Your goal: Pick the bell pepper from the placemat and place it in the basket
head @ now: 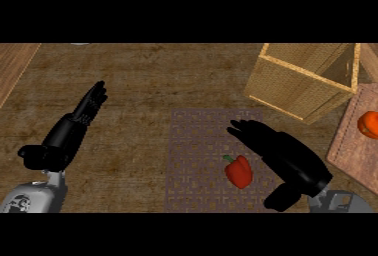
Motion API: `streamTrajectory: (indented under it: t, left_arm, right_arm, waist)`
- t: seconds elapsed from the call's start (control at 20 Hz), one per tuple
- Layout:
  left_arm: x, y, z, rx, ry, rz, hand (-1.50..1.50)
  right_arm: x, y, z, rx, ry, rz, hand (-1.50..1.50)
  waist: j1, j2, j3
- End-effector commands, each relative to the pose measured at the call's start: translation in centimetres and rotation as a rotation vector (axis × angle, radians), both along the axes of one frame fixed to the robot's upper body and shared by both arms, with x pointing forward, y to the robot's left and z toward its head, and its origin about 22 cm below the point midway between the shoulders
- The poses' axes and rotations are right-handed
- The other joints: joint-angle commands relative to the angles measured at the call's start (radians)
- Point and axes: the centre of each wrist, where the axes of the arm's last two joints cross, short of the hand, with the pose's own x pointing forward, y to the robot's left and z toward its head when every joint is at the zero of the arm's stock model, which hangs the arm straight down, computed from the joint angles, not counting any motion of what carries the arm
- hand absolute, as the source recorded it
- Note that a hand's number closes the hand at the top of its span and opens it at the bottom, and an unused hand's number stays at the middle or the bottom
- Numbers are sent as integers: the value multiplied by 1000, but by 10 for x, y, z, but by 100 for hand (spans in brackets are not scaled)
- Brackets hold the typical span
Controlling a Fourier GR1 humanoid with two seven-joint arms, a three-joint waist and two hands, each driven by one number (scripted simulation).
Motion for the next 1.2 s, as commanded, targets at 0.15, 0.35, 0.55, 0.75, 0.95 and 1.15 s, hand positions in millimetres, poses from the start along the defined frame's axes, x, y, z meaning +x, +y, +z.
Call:
streamTrajectory:
  t: [0.15,0.35,0.55,0.75,0.95,1.15]
  left_arm:
    - [0,6,7,-12,2,1,0]
    - [-3,17,1,-3,-6,-7,0]
    - [8,17,-1,-13,3,10,0]
    - [7,0,-14,-15,6,1,0]
    - [12,8,-1,6,-10,-5,0]
    - [11,-10,2,-8,9,-8,0]
  right_arm:
    - [-5,0,-17,46,10,33,-150]
    - [-3,-6,-11,4,10,13,-150]
    - [-11,26,-15,-49,6,2,-150]
    - [-19,13,-14,-84,0,-5,-150]
    - [7,27,-48,-71,-16,8,-150]
    - [8,31,-44,-91,1,5,-150]
  waist:
    - [-1,0,0]
    - [-1,0,0]
    - [-2,0,0]
    - [-4,0,0]
    - [0,1,0]
    - [0,0,0]
